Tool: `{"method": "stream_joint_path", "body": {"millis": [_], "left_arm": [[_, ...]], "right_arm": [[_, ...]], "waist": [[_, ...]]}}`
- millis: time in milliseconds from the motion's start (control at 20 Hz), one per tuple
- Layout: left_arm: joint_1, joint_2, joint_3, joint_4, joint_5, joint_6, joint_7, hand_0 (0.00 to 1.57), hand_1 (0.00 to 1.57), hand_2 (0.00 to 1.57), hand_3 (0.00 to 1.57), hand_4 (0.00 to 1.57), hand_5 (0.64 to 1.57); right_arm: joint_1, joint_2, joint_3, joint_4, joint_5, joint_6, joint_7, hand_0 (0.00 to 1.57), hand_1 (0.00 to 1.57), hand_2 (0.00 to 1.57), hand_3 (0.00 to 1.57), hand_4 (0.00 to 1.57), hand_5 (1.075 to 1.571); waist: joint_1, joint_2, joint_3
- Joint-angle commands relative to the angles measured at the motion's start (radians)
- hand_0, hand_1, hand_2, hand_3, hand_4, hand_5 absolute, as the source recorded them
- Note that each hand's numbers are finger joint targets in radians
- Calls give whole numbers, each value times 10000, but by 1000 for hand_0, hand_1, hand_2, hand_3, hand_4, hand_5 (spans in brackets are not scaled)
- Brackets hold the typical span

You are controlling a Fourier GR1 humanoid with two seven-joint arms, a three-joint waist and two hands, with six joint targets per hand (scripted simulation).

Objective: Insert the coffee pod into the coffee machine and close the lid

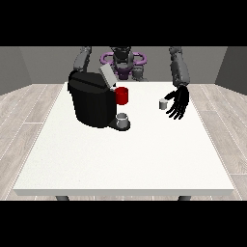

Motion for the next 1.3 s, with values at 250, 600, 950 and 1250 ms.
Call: {"method": "stream_joint_path", "body": {"millis": [250, 600, 950, 1250], "left_arm": [[152, -1101, -883, -66, -696, -187, 5, 1262, 1262, 1250, 1097, 73, 1571], [-207, -848, -536, 517, -948, 103, -370, 1212, 1212, 1297, 1204, 142, 1571], [63, -1506, -563, 249, -817, 84, -962, 1557, 1557, 1523, 1427, 706, 1571], [-254, -2205, -387, 266, -855, 570, -678, 1400, 1400, 1400, 1307, 625, 1571]], "right_arm": [[231, -144, -236, 962, -94, 146, -130, 0, 0, 0, 0, 318, 1571], [162, 168, -111, 1096, -85, 10, -650, 0, 0, 0, 0, 403, 1571], [609, -182, -494, 1484, -452, 354, -478, 0, 0, 0, 0, 392, 1571], [557, 82, -406, 2030, -279, 72, -977, 0, 0, 0, 0, 280, 1571]], "waist": [[72, -721, -106], [118, -518, -111], [288, -1344, -107], [489, -1562, -108]]}}
